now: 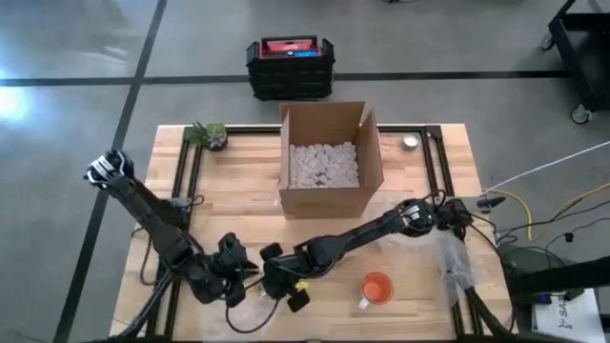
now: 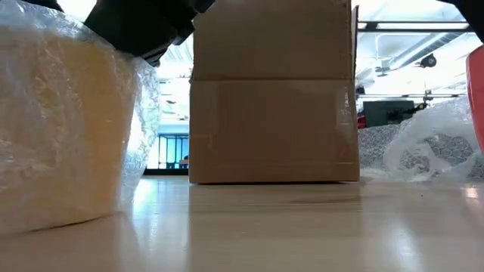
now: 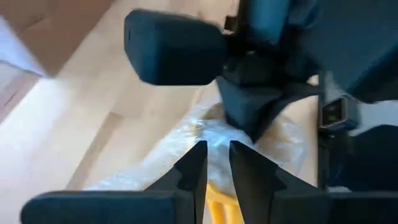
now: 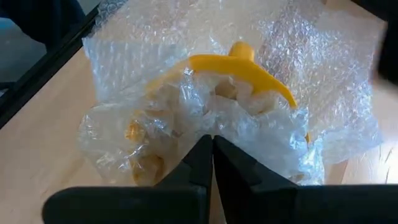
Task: Wrap mug
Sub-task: Wrap the yellow mug with bubble wrap
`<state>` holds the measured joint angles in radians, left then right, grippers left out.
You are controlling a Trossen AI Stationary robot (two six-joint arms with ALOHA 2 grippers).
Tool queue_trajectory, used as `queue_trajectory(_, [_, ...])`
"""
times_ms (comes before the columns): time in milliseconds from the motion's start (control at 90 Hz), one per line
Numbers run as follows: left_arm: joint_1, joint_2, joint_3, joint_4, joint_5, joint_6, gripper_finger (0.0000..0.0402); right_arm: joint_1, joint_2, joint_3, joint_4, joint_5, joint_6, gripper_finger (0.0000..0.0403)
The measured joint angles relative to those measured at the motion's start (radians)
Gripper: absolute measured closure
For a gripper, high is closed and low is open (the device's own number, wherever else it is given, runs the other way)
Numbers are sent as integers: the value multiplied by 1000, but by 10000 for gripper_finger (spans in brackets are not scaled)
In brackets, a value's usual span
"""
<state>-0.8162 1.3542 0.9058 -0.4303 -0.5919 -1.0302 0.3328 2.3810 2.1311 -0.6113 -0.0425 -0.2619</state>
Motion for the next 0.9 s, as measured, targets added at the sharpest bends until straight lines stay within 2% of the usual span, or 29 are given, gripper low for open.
queue_trajectory(233, [2,154,0,128,-17,-8,366,0,0,0,0,0,-14,401])
queue_trajectory(444, [2,251,5,153,-51,-42,366,2,-23,-1,-33,19,0,401])
queue_trajectory(678, [2,263,4,157,-51,-49,366,-1,-120,3,-40,81,45,401])
queue_trajectory(900, [2,247,3,160,-58,-45,368,5,-70,2,-89,94,83,401])
